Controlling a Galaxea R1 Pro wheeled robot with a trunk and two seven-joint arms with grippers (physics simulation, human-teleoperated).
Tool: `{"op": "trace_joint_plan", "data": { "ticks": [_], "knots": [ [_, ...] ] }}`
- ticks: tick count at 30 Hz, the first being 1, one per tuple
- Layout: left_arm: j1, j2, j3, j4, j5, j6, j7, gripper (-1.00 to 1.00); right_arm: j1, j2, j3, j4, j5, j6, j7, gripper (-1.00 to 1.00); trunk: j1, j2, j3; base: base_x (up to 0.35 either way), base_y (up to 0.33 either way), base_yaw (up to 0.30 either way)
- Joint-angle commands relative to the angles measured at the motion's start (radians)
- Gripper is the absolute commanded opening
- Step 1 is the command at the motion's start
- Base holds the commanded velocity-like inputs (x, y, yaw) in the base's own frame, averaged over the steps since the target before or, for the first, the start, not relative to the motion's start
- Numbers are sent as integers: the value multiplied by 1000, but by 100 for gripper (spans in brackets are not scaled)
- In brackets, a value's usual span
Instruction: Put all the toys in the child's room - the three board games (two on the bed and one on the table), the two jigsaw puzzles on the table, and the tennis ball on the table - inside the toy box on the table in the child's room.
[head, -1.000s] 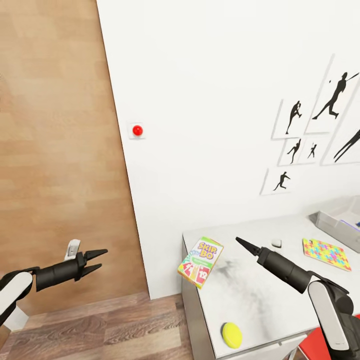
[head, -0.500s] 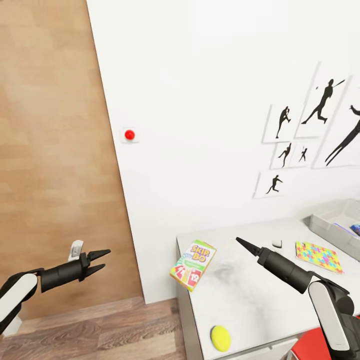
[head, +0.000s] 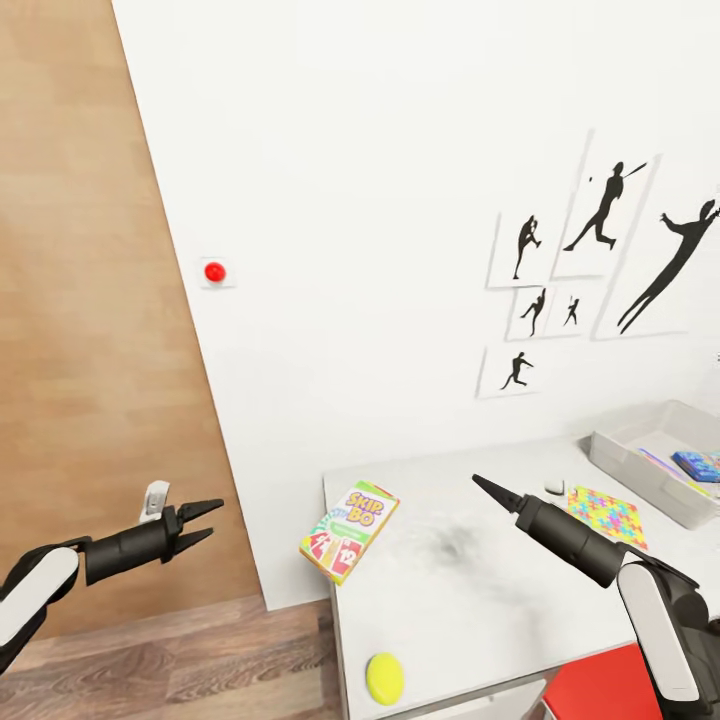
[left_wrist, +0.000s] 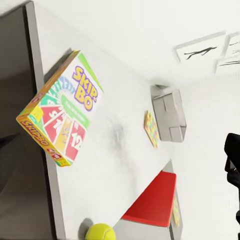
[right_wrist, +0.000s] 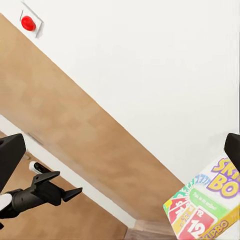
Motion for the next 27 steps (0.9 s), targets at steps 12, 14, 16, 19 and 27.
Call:
{"op": "trace_joint_plan", "data": {
  "ticks": [12, 14, 16, 19, 27],
  "knots": [
    [-2, -24, -2, 9, 0, -3, 3, 100, -7, 44, 8, 12, -3, 1, -4, 100, 1, -2, -2, 0, -89, 0],
    [-2, -24, -3, 10, 0, -3, 4, 100, -7, 46, 8, 11, -3, 0, -4, 100, 1, -2, -2, 39, -78, 0],
    [-2, -24, -4, 10, 0, -3, 4, 100, -7, 48, 8, 12, -3, 0, -5, 100, 1, -2, -2, 114, -120, 0],
    [-2, -24, -3, 10, 0, -2, 3, 100, -7, 49, 8, 12, -3, 0, -5, 100, 1, -2, -2, 126, -121, 0],
    [-2, -25, -4, 11, -1, -3, 4, 100, -7, 49, 9, 12, -3, -1, -4, 100, 1, -2, -2, 44, -30, 0]
  ]
}}
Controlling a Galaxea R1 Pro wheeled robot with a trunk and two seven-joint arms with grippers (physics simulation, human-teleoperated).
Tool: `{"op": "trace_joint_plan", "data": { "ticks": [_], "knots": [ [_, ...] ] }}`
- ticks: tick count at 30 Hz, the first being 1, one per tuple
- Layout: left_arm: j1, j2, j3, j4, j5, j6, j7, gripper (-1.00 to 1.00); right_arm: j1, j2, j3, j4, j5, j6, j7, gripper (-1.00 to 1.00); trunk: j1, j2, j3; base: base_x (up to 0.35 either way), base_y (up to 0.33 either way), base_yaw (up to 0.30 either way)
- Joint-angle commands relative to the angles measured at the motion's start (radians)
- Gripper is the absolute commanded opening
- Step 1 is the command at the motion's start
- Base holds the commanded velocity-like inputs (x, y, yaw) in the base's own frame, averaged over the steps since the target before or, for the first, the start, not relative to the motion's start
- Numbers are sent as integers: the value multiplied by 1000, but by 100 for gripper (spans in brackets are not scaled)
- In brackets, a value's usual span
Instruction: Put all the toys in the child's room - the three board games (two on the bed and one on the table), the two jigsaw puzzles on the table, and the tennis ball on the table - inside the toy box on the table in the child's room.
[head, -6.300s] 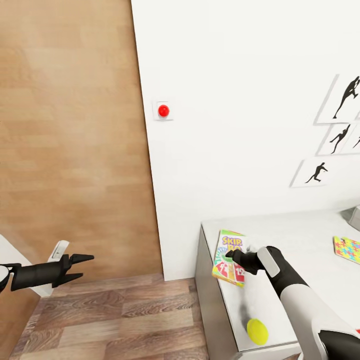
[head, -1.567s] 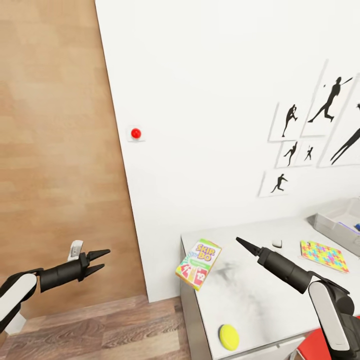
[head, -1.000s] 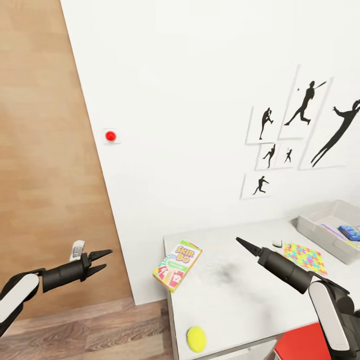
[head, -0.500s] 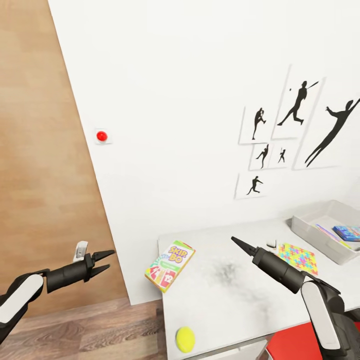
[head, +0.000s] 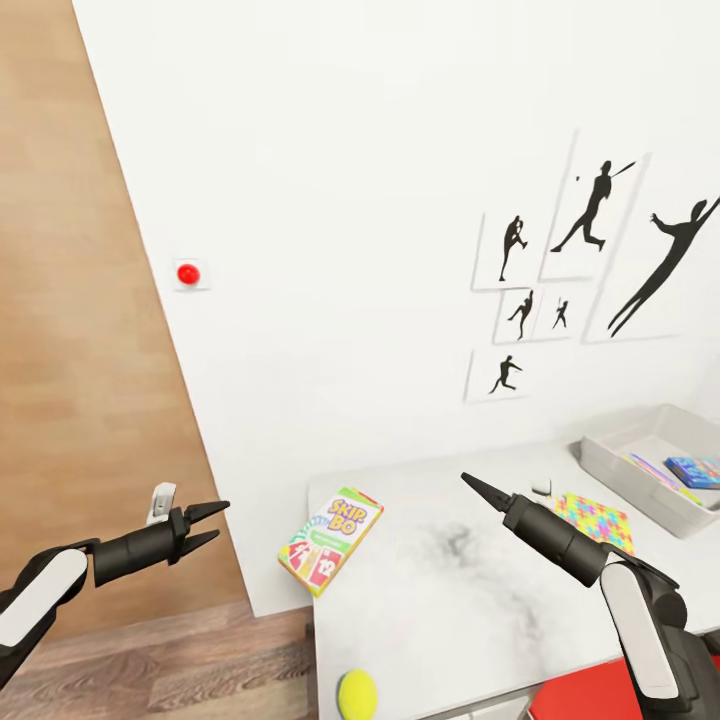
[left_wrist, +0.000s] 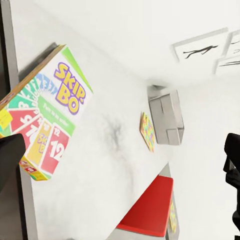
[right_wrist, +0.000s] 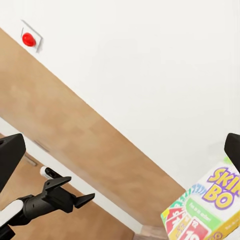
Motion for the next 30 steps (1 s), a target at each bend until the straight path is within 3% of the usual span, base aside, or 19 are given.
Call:
{"op": "trace_joint_plan", "data": {
  "ticks": [1, 16, 30],
  "knots": [
    [-1, 1, -2, 1, 3, 3, -2, 100, -1, 0, -1, 0, -3, 6, 1, 100, 1, -2, -2, 110, -6, 0],
    [-1, 1, -2, 1, 3, 2, -2, 100, -1, 0, 1, -1, -3, 4, 1, 100, 1, -2, -2, 59, -1, 0],
    [-1, 1, -1, 1, 3, 3, -1, 100, -1, 0, -1, -1, -3, -1, 3, 100, 55, -100, -46, 1, 0, 0]
  ]
}}
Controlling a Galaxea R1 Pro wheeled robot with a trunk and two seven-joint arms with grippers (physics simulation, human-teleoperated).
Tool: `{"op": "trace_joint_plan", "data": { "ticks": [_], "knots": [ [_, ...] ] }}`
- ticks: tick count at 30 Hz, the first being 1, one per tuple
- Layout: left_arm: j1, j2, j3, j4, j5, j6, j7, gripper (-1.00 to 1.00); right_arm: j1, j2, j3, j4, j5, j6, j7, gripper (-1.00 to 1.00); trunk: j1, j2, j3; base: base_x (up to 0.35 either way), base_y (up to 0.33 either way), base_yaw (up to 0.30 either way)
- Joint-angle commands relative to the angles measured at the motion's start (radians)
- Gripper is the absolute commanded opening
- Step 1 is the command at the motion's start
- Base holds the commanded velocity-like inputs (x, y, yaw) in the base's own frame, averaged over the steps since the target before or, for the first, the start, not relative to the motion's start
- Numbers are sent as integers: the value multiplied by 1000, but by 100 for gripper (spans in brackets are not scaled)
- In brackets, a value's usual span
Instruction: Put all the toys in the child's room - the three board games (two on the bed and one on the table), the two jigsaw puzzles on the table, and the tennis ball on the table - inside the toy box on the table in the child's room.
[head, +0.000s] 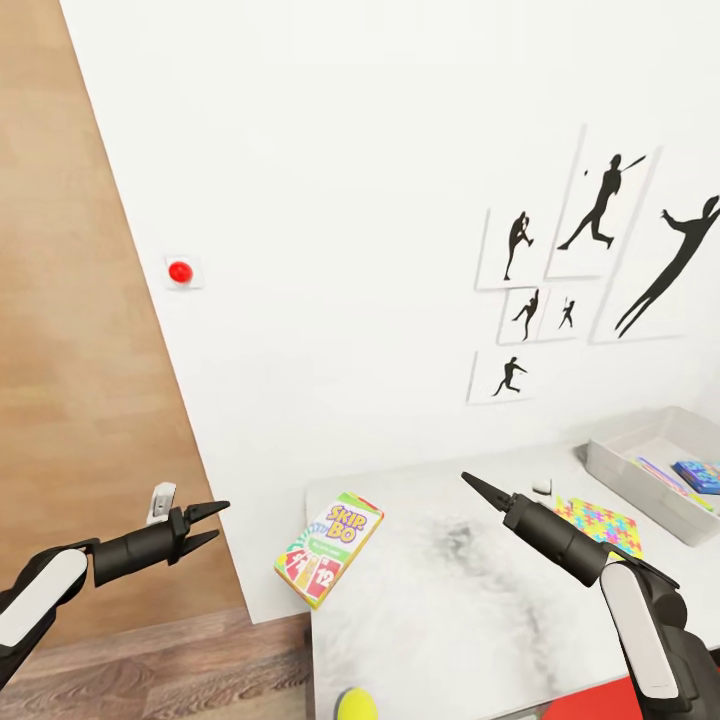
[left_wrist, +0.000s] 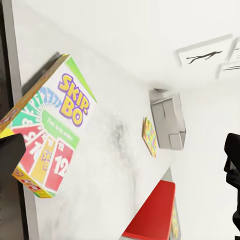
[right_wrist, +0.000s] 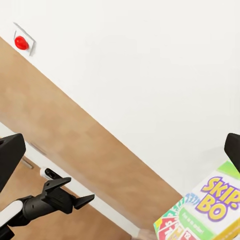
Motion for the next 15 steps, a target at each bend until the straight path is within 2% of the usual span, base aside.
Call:
{"op": "trace_joint_plan", "data": {
  "ticks": [1, 15],
  "knots": [
    [-1, 1, -2, 1, 3, 3, -2, 100, -1, 0, -1, 0, -3, 6, 2, 100, 4, -9, -5, 0, 0, 0],
    [-1, 1, -2, 1, 2, 2, -1, 100, -1, -1, -3, -24, -3, 5, 13, 100, 58, -107, -49, 0, 0, 0]
  ]
}}
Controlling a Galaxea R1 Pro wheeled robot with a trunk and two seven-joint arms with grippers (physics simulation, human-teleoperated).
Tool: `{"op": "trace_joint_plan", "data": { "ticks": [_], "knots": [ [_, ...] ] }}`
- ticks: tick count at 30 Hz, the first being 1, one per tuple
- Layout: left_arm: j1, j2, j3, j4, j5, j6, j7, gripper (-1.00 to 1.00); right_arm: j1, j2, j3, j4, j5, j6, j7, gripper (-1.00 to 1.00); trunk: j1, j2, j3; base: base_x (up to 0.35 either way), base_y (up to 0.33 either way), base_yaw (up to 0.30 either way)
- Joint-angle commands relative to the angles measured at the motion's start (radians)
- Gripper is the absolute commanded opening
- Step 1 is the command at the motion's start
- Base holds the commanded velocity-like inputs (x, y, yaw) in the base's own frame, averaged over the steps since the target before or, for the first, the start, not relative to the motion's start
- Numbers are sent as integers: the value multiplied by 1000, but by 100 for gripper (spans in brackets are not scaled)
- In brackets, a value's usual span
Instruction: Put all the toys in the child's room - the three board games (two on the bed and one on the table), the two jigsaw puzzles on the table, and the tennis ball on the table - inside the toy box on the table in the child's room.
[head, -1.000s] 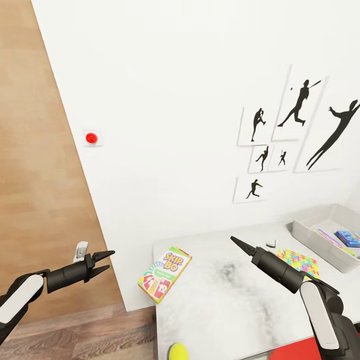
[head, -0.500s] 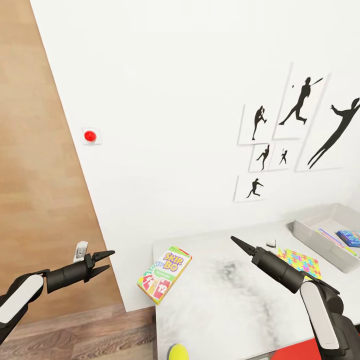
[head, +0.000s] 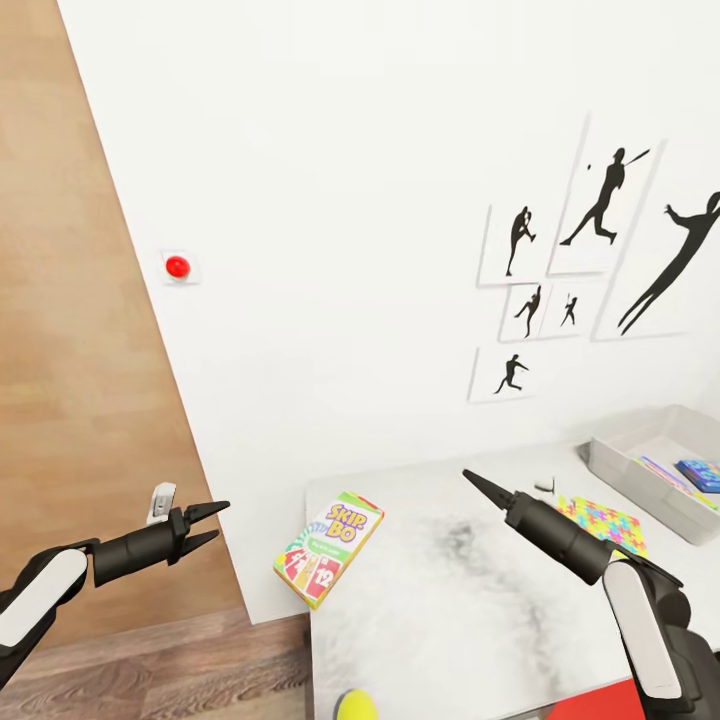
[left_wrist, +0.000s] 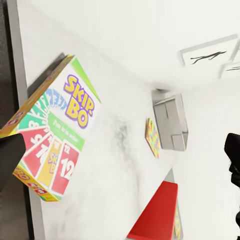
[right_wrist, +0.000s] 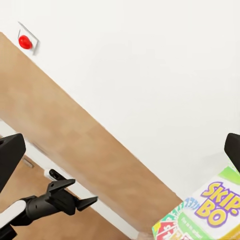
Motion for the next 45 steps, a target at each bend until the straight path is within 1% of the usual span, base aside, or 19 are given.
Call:
{"op": "trace_joint_plan", "data": {
  "ticks": [1, 7, 10, 20, 36, 39, 45],
  "knots": [
    [-1, 1, -2, 1, 3, 3, -2, 100, 0, 0, -1, -10, -3, 6, 6, 100, 4, -9, -5, 0, 0, 0],
    [-1, 1, -2, 1, 3, 3, -2, 100, 24, -4, -5, -43, -2, 9, 49, 100, 27, -51, -18, 0, 0, 0],
    [-1, 1, -2, 1, 3, 3, -2, 100, 27, -4, -6, -45, -2, 7, 56, 100, 39, -72, -23, 0, 0, 0],
    [-1, 1, -2, 1, 3, 3, -1, 100, 29, -5, -7, -47, -1, 6, 61, 100, 77, -142, -40, 0, 0, 0],
    [-1, 1, -1, 2, 3, 3, 2, 100, 29, -7, -7, -46, -1, 9, 61, 100, 138, -254, -88, 0, 0, 0],
    [-1, 1, 0, 11, 3, 3, 2, 100, 29, -7, -8, -46, -1, 9, 61, 100, 150, -275, -98, 0, 0, 0],
    [-1, -3, 1, 58, 3, 3, 2, 100, 29, -8, -8, -47, -2, 11, 62, 100, 173, -317, -117, 0, 0, 0]
  ]
}}
